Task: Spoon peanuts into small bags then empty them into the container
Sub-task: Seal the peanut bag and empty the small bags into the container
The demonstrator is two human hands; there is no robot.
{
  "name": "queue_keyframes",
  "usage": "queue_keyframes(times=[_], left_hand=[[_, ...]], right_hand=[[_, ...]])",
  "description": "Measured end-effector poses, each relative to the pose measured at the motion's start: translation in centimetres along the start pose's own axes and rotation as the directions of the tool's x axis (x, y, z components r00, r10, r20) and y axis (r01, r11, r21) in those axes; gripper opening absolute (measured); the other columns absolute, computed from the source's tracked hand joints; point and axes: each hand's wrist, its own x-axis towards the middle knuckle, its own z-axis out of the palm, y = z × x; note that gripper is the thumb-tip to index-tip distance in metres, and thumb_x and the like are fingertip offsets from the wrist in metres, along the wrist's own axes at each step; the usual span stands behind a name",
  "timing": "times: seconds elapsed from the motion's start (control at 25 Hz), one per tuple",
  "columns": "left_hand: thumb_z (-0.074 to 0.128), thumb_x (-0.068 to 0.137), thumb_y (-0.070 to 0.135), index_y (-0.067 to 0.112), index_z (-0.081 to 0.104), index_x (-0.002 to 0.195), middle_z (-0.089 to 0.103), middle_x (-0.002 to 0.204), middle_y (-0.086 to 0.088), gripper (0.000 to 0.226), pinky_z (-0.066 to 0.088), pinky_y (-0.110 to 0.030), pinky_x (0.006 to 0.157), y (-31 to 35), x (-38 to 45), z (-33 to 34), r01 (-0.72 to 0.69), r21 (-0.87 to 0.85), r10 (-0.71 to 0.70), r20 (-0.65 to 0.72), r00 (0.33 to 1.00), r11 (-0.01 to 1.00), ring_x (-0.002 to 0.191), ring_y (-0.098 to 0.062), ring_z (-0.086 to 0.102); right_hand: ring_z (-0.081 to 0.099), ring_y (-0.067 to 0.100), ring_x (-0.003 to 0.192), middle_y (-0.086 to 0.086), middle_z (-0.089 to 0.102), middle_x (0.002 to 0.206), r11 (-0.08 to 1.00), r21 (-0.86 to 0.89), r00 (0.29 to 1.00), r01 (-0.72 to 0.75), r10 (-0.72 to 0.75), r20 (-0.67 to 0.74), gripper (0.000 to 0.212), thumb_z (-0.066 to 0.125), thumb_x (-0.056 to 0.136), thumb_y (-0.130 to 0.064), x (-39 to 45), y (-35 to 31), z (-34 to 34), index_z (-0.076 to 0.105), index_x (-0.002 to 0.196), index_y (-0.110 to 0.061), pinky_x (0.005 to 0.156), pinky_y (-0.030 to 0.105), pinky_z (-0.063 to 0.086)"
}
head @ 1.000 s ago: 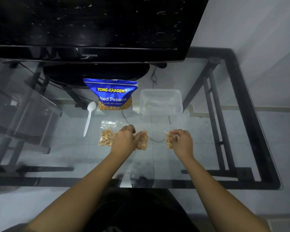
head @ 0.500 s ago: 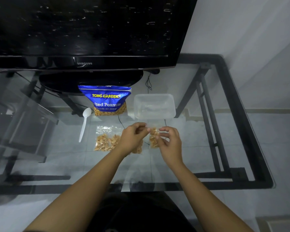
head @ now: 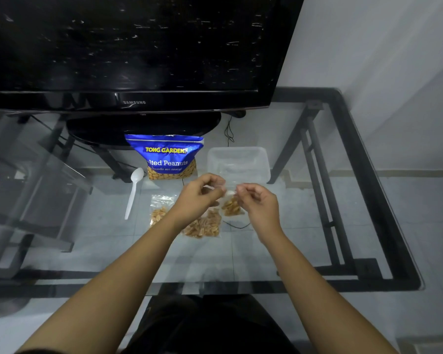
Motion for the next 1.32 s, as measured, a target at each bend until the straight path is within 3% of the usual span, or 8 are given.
queue_keyframes(times=[0.24,0.56,0.68,0.76,0.88,1.08,1.2,1.32], left_hand=[[0.062,0.087,0.021,0.013,0.067,0.088,0.064,0.082,0.005,0.009,0.04,-0.009,0.067,0.6,0.5,0.4,-0.215,0.408,0.234,0.003,0.972,0.887,0.078,-0.003,0.056],[0.062,0.088,0.025,0.016,0.067,0.088,0.066,0.084,0.006,0.01,0.048,-0.028,0.076,-0.2,0.6,-0.7,-0.115,0.458,0.135,-0.011,0.991,0.881,0.084,-0.009,0.059],[0.06,0.088,0.02,0.016,0.065,0.099,0.067,0.099,-0.002,0.013,0.049,-0.032,0.081,-0.9,0.0,-1.0,0.009,0.18,0.0,-0.052,0.999,0.984,0.094,-0.017,0.061],[0.063,0.085,0.02,0.021,0.061,0.109,0.064,0.11,-0.002,0.025,0.052,-0.033,0.081,-1.6,-0.8,-0.2,0.153,-0.038,-0.147,0.12,0.982,0.988,0.098,-0.019,0.063],[0.069,0.08,0.021,0.021,0.06,0.099,0.064,0.088,-0.004,0.021,0.054,-0.04,0.072,-3.2,-1.9,2.0,0.208,-0.025,-0.203,0.139,0.969,0.978,0.078,-0.022,0.064],[0.072,0.079,0.024,0.011,0.048,0.094,0.065,0.074,-0.009,0.03,0.053,-0.031,0.06,-5.0,-1.8,4.4,0.196,0.203,-0.166,-0.153,0.974,0.959,0.067,-0.022,0.066],[0.067,0.082,0.032,0.006,0.043,0.094,0.065,0.076,-0.015,0.038,0.043,-0.032,0.055,-5.7,-1.6,5.3,0.087,0.618,-0.022,-0.112,0.993,0.782,0.067,-0.03,0.063],[0.059,0.087,0.033,0.002,0.046,0.097,0.065,0.078,-0.018,0.035,0.042,-0.032,0.057,-5.5,-0.6,4.0,0.008,0.701,0.122,-0.135,0.983,0.713,0.069,-0.033,0.063]], right_hand=[[0.07,0.02,0.077,-0.002,0.07,0.077,0.987,-0.139,0.996,0.08,-0.086,-0.037,0.019,0.065,0.085,-0.019,0.0,-0.7,0.4,0.063,0.074,-0.035,0.077,0.041,0.057],[0.069,0.019,0.075,0.001,0.069,0.078,0.97,-0.233,0.991,0.077,-0.1,-0.086,0.012,0.065,0.085,-0.019,0.4,-0.1,-0.7,0.063,0.076,-0.028,0.073,0.036,0.057],[0.069,0.016,0.077,0.0,0.069,0.081,0.996,-0.071,0.991,-0.051,0.041,-0.125,0.011,0.063,0.087,-0.022,0.6,0.4,-1.1,0.063,0.079,-0.029,0.075,0.036,0.057],[0.068,0.01,0.077,0.0,0.069,0.087,0.974,0.111,0.977,-0.199,0.207,-0.056,0.006,0.061,0.089,-0.022,0.6,0.4,-1.2,0.064,0.085,-0.022,0.072,0.029,0.056],[0.066,0.009,0.08,-0.001,0.069,0.09,0.941,0.159,0.954,-0.298,0.301,0.006,0.005,0.061,0.089,-0.023,0.8,1.5,-0.9,0.065,0.086,-0.021,0.068,0.023,0.055],[0.064,0.011,0.093,-0.009,0.07,0.096,0.917,-0.342,0.972,-0.207,0.155,-0.175,0.018,0.065,0.083,-0.035,2.0,4.5,-1.0,0.073,0.094,-0.023,0.078,0.024,0.049],[0.062,0.014,0.093,-0.007,0.068,0.102,0.777,-0.583,0.971,-0.238,0.187,-0.148,0.033,0.062,0.083,-0.043,2.5,5.5,-1.0,0.067,0.109,-0.023,0.072,0.025,0.044],[0.057,0.017,0.093,-0.002,0.061,0.101,0.703,-0.696,0.978,-0.15,0.001,-0.21,0.034,0.059,0.085,-0.043,3.0,5.4,-1.5,0.061,0.111,-0.021,0.068,0.027,0.042]])
